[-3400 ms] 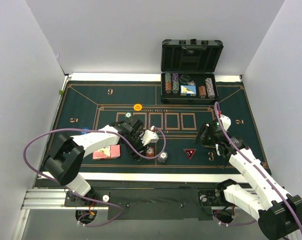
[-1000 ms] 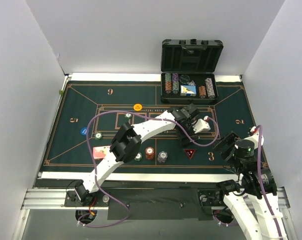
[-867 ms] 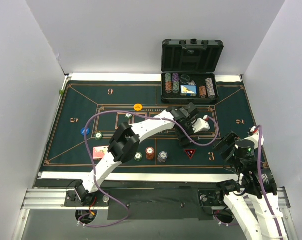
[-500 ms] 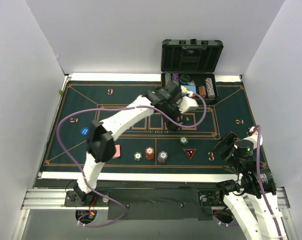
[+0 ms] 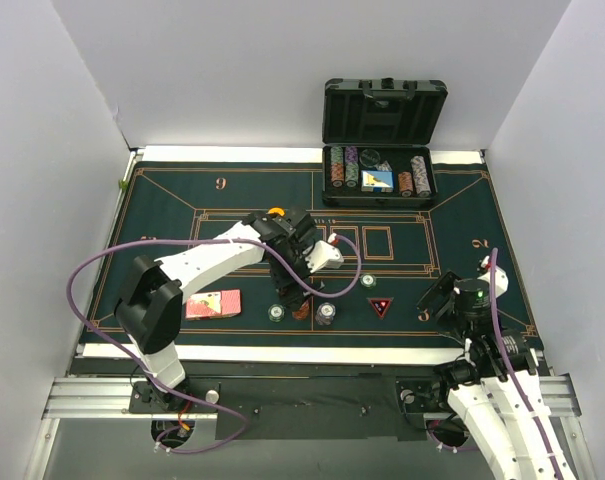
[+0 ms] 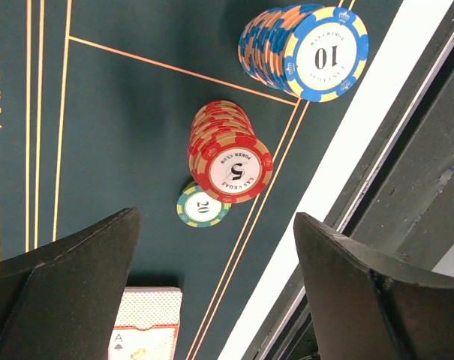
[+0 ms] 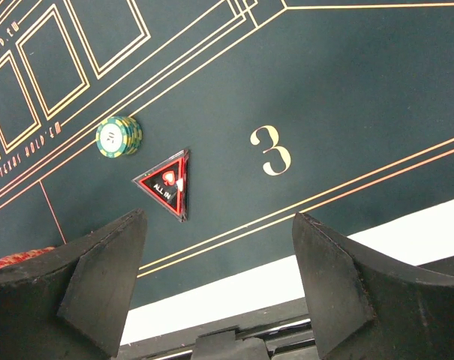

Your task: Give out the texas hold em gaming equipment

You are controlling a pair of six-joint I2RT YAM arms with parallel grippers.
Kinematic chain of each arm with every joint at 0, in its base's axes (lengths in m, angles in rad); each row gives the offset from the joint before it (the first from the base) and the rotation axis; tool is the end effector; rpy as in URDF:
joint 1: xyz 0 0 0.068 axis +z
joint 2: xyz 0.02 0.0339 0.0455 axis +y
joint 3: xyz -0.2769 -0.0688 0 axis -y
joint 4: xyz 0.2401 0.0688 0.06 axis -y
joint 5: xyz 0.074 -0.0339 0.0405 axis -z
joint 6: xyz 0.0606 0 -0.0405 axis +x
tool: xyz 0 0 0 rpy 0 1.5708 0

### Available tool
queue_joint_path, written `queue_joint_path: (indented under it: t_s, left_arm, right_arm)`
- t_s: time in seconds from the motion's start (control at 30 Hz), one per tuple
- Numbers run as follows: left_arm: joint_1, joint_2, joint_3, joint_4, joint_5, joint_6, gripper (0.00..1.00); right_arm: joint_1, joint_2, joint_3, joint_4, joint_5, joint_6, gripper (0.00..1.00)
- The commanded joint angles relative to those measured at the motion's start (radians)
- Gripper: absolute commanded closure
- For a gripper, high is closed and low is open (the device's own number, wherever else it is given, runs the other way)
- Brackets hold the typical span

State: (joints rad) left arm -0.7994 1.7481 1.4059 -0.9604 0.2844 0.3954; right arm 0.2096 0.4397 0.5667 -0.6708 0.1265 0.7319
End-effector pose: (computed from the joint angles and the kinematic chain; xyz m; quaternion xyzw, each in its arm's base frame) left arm 0.2319 -0.2629 0.2346 0.5675 0.8005 -0.1641 0.1015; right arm 0.1139 0.0164 0.2519 0.2544 0.8318 0.1733 0.4619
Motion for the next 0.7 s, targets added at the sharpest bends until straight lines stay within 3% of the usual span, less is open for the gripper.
queue_joint_path:
  t_s: [0.0, 0.67]
  left_arm:
    - [-0.011, -0.042, -0.015, 0.075, 0.058, -0.01, 0.05]
    - [-0.066, -0.002, -0.097, 0.233, -0.028, -0.047, 0.07]
  right_arm:
    - [-0.004, 0.019, -0.007, 0.034, -0.002, -0.009, 0.27]
    - [-0.004, 0.033, -0.002, 0.034, -0.004, -0.015, 0.27]
